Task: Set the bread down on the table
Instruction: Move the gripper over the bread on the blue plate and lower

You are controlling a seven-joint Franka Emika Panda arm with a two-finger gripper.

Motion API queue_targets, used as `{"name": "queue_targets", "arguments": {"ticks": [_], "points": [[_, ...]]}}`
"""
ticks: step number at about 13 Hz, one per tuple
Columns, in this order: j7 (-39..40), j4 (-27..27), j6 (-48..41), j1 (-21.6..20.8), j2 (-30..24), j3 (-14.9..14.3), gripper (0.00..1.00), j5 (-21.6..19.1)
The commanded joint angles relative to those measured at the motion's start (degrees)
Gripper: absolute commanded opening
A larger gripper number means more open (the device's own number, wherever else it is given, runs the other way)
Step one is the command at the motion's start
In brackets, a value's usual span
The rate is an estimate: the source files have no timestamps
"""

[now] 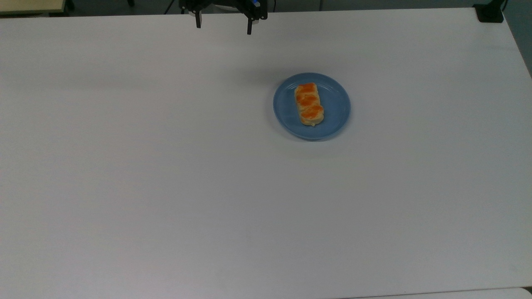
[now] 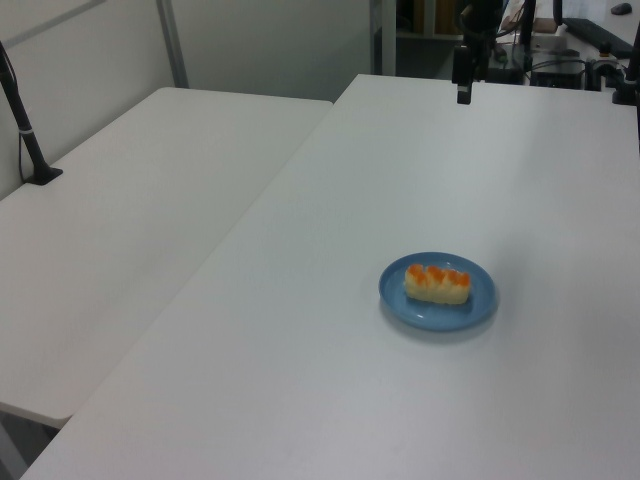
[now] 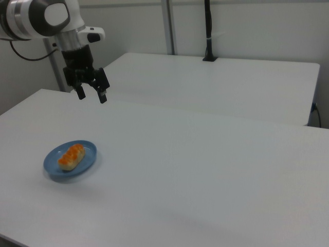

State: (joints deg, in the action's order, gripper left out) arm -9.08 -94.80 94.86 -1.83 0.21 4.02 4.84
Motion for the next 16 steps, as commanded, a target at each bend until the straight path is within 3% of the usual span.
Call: {"name": "queue_targets", "arguments": {"ticks": [1,6,10,13,16], "points": [[1.35,0.32,-1.17,-0.72,0.4,0.28,1.0,-2.29],[0.82,0.05,-1.17,-1.16,0.58,0.37,1.0,-2.73],[0.29,-1.87,-1.08,-4.22,1.45,0.37,1.0,-2.73],[0.12,-2.67,2.16,-8.18,5.75,0.29,1.0,-3.0],[-5.15,-3.46,6.81,-11.78,10.85,0.37,1.0,-3.0]]}}
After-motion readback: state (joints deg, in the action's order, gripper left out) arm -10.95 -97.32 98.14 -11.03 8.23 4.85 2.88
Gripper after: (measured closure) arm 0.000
